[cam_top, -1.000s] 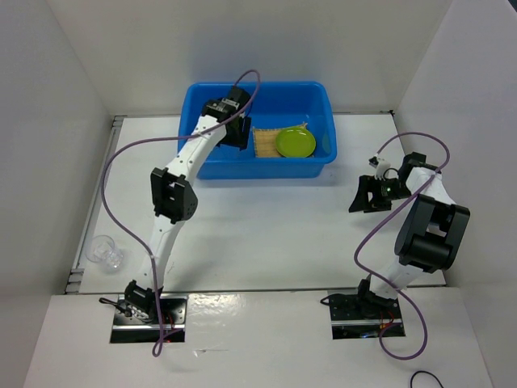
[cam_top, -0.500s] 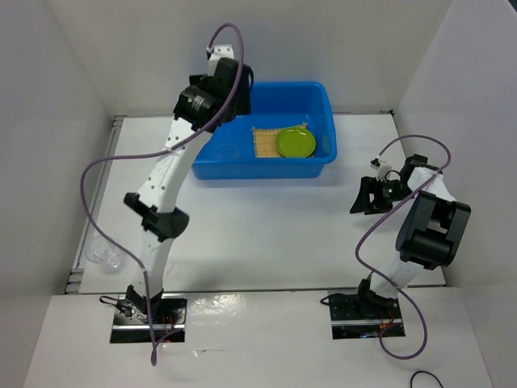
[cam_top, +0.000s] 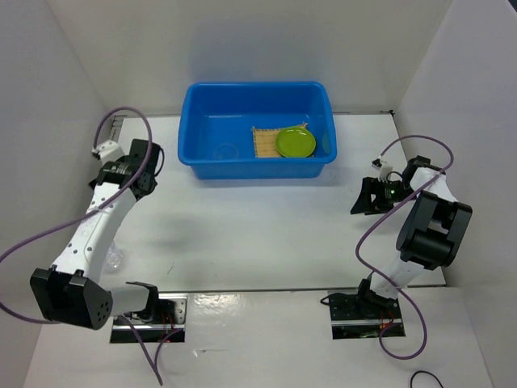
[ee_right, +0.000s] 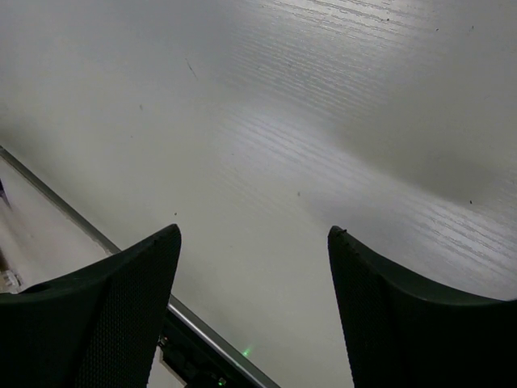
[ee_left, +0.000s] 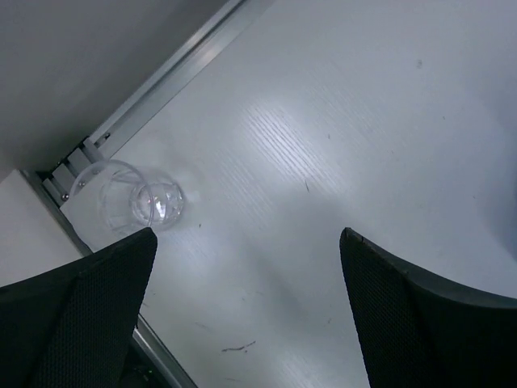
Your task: Place the mixed dishes into the plastic bin
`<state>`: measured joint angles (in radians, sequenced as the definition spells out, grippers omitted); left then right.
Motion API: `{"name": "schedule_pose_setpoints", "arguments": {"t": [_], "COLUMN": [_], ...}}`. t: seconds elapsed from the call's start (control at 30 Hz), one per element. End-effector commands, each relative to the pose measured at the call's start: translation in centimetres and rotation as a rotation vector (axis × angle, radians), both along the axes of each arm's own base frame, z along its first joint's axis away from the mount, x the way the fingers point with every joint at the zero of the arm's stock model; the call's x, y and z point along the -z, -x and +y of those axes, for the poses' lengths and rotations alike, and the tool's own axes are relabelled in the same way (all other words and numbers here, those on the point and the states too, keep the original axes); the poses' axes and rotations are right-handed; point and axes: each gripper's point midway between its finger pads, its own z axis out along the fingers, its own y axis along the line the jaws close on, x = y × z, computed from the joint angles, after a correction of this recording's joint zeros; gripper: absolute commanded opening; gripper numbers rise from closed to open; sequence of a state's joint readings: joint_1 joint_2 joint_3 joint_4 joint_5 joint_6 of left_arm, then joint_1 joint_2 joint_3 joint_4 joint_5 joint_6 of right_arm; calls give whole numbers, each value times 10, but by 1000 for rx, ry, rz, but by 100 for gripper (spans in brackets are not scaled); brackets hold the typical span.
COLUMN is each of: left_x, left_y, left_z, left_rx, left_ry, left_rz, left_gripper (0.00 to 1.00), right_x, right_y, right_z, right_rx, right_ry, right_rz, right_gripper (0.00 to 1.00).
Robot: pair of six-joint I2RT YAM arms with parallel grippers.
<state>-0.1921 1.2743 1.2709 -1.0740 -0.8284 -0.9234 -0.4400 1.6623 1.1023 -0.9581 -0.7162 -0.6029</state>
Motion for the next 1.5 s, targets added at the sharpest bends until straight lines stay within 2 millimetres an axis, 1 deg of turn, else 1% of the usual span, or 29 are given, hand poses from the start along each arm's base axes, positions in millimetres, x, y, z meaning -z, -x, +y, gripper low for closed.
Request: {"name": "schedule_pose_setpoints", "arguments": {"t": [0.0, 0.03, 0.1, 0.13, 0.17, 0.2, 0.27, 0.4, 0.43, 0.47, 0.5, 0.57, 0.63, 0.7, 0.73, 0.83, 0.93, 1.0, 1.03, 1.07, 1.1, 1.2, 1.27, 1.33, 1.37, 1.4, 1.47], "left_x": [14, 23, 41, 56, 59, 67, 72, 97, 108, 112, 111, 117, 117, 112, 105, 94, 87, 93, 91, 96, 97, 101, 99, 92, 89, 92, 89], "left_y": [-1, -1, -1, 4, 5, 8, 12, 10, 10, 16, 20, 20, 19, 28, 30, 32, 35, 40, 39, 41, 40, 46, 53, 54, 55, 55, 56], "left_z": [19, 27, 27, 26, 29, 33, 47, 43, 41, 43, 44, 44, 44, 49, 51, 52, 52, 48, 47, 47, 45, 53, 61, 69, 72, 70, 76], "left_rx": [-114, -132, -109, -107, -118, -148, -209, -229, -228, -251, -279, -281, -291, -326, -358, -367, -405, -406, -427, -433, -439, -488, -534, -565, -567, -564, -578], "left_ry": [59, 96, 136, 143, 142, 146, 141, 169, 179, 162, 157, 156, 159, 126, 123, 120, 128, 154, 164, 180, 192, 204, 208, 212, 211, 220, 219], "left_rz": [-80, -75, -39, -9, 1, 33, 49, 131, 172, 204, 222, 245, 236, 241, 195, 138, 79, 87, 55, 60, 55, 55, 44, -1, -10, -9, -29], "left_gripper": [100, 100, 100, 100, 100, 100, 100, 100, 100, 100, 100, 100, 100, 100, 100, 100, 100, 100, 100, 100, 100, 100, 100, 100, 100, 100, 100], "right_x": [-9, -9, -12, -12, -14, -14, -14, -14, -14, -16, -16, -16, -18, -18, -18, -18, -18, -18, -18, -18, -18, -18, -18, -18, -19, -17, -17], "right_y": [-5, -5, -4, -4, -4, -4, -4, -3, -3, -3, -3, -3, -3, -3, -3, -3, -3, -3, -3, -3, -3, -3, -3, -3, -3, -3, -3], "right_z": [-1, -1, 0, 0, -3, -3, -6, -12, -12, -12, -12, -15, -15, -18, -18, -18, -18, -18, -18, -18, -18, -18, -18, -18, -17, -17, -17], "right_rx": [-13, -13, -13, -13, -2, -2, 7, 22, 22, 22, 22, 32, 32, 42, 42, 42, 42, 42, 42, 42, 42, 42, 42, 42, 41, 41, 41], "right_ry": [-21, -21, -21, -21, -17, -17, -17, -13, -13, -9, -9, -9, -4, -4, -4, -4, -4, -4, -4, -4, -4, -4, -4, -4, -12, -17, -17], "right_rz": [-35, -35, -34, -35, -43, -43, -43, -48, -49, -57, -57, -57, -65, -65, -65, -65, -65, -65, -65, -65, -65, -65, -65, -65, -69, -61, -61], "right_gripper": [78, 78, 78, 78, 78, 78, 80, 80, 80, 80, 80, 80, 80, 80, 80, 80, 80, 80, 80, 80, 80, 80, 80, 80, 80, 80, 80]}}
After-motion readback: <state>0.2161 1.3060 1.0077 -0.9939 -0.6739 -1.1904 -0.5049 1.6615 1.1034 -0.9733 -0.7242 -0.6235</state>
